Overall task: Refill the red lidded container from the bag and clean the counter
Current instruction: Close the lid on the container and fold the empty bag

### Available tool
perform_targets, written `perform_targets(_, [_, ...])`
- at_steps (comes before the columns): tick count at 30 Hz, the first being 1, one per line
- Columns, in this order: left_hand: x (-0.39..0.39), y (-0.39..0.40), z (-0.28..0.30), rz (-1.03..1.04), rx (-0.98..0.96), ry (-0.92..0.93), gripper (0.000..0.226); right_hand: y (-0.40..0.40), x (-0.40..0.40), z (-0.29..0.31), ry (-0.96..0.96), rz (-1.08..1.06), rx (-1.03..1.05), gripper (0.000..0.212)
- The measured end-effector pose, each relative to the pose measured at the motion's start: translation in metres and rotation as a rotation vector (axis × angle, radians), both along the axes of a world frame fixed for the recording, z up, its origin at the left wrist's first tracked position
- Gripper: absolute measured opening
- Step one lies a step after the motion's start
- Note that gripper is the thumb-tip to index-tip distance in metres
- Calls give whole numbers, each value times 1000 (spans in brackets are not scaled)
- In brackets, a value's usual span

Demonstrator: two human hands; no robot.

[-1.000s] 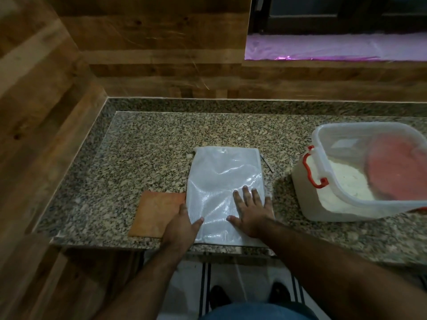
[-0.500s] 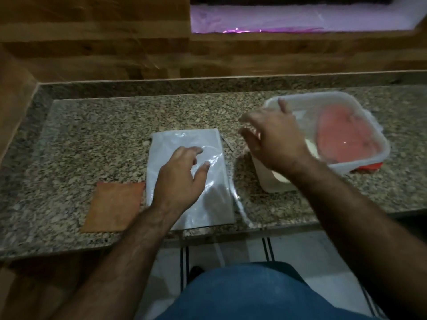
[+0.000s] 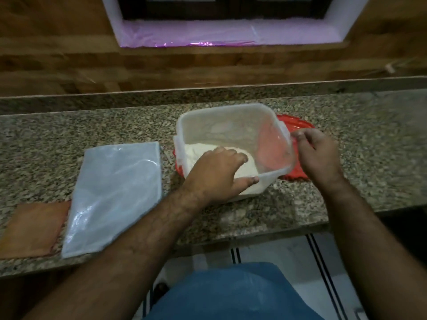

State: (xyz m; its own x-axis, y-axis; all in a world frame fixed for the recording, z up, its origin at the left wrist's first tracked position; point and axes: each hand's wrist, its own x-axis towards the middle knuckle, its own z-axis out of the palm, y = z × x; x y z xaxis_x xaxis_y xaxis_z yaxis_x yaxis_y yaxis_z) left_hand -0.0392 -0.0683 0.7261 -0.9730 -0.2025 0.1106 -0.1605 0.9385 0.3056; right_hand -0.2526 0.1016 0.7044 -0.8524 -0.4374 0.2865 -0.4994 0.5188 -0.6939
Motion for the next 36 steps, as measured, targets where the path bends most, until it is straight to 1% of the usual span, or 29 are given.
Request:
perform_targets(1, [-9, 6, -5, 25, -63, -108, 64, 4, -14, -13, -105, -38, -79, 22])
perform_targets(2, [-16, 11, -10, 55, -132, -220, 65, 7, -28, -29, -182, -80, -113, 23])
perform_targets(3, [-21, 14, -14, 84, -178, -317, 67, 11, -41, -46, -230, -99, -88, 23])
perform_targets(5, [-26, 15, -18, 126, -177, -429, 73, 19, -62, -83, -270, -39, 77, 23])
perform_targets(7, [-28, 14, -20, 160, -169, -478, 82, 27, -70, -115, -241, 121, 320, 33])
perform_targets(8, [-29, 14, -20, 177, -178, -488, 83, 31, -72, -129, -194, 212, 442, 37])
perform_targets(9, [-30, 14, -20, 194, -186, -493, 84, 35, -72, -140, -134, 276, 552, 37])
perform_targets(10, [-31, 15, -20, 209, -192, -496, 84, 39, -72, -149, -73, 304, 626, 33])
perform_targets(12, [-31, 17, -20, 236, -196, -504, 86, 45, -70, -156, 16, 271, 652, 26])
perform_targets(15, [-29, 19, -16, 268, -180, -512, 87, 45, -71, -144, 126, 145, 520, 22])
perform_targets(18, [-28, 21, -15, 272, -167, -493, 90, 34, -75, -112, 196, 20, 297, 14])
perform_targets(22, [-27, 20, -14, 264, -150, -464, 92, 11, -80, -51, 126, -163, -105, 24])
perform_targets(24, [-27, 21, -13, 266, -142, -453, 92, 3, -81, -21, 136, -175, -243, 28])
perform_targets(27, [-25, 22, -12, 278, -134, -422, 94, -6, -74, 17, 266, -76, -389, 27])
perform_targets(29, [-22, 22, -13, 294, -67, -316, 96, -15, -65, 35, 380, 30, -455, 25])
perform_targets(33, [-16, 14, -13, 396, 247, 67, 93, -36, -40, 59, 634, 227, -513, 20])
perform_targets(35, [-18, 5, -8, 505, 385, 253, 94, -42, -27, 71, 693, 306, -553, 18])
perform_targets(36, [-19, 0, -3, 585, 455, 354, 95, -44, -21, 77, 690, 328, -589, 18])
